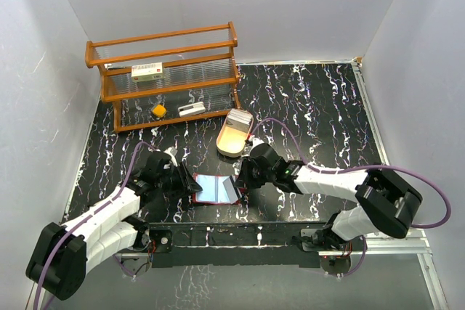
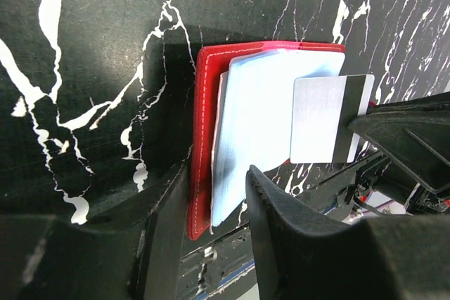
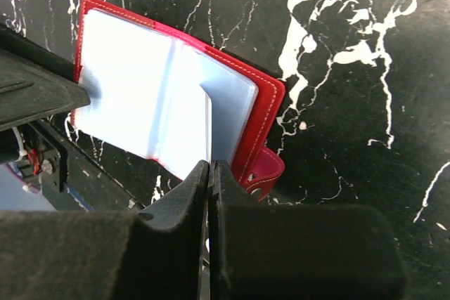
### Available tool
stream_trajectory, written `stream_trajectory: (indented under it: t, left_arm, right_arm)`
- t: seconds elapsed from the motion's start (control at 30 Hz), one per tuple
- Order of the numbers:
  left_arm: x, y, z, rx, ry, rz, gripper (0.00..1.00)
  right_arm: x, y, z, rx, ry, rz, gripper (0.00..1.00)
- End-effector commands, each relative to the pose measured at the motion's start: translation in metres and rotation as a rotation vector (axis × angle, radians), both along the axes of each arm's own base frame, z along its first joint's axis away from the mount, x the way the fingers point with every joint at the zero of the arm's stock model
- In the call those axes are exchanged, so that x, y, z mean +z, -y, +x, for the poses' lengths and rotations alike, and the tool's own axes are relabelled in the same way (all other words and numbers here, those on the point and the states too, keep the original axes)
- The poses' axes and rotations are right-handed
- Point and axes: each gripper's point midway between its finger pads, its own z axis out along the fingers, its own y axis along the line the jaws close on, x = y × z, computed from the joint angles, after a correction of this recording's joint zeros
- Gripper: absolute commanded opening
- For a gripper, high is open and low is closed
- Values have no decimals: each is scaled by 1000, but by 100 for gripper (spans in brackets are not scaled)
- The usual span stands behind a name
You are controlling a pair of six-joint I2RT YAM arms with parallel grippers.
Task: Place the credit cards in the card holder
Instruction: Insert the credit card into the card holder.
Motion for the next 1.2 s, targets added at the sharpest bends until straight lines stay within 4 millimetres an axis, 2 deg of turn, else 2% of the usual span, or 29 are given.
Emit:
stream_trajectory:
  t: [0.0,0.07,0.2,0.3,0.4,0.6,0.7,0.9,1.07,1.17]
  left_arm:
    - [0,-5,-1,15,-10,23,34]
    - [-1,-5,-2,16,-17,27,31]
    - [-2,-6,-3,18,-18,29,17]
    - [-2,-4,-2,11,-20,24,10]
    - [-1,-2,-2,3,-27,21,0]
    - [-4,6,-4,-1,-44,-29,0]
    - [-8,7,-6,7,-59,-47,0]
    - [-11,9,-8,8,-81,-59,0]
    - [-13,7,-10,21,-84,-55,1]
    - [-14,6,-11,25,-84,-53,10]
  right_arm:
    - [-1,13,12,-51,77,-39,0]
    - [0,16,13,-55,95,-42,0]
    - [-1,20,14,-48,109,-68,0]
    - [-1,21,14,-38,106,-94,0]
    - [7,17,15,-36,110,-72,0]
    - [54,-10,13,-36,117,153,0]
    - [67,-18,13,-46,114,230,0]
    - [65,-20,19,-110,90,263,0]
    - [41,-27,15,-117,-7,247,0]
    - [28,-27,14,-123,-26,231,0]
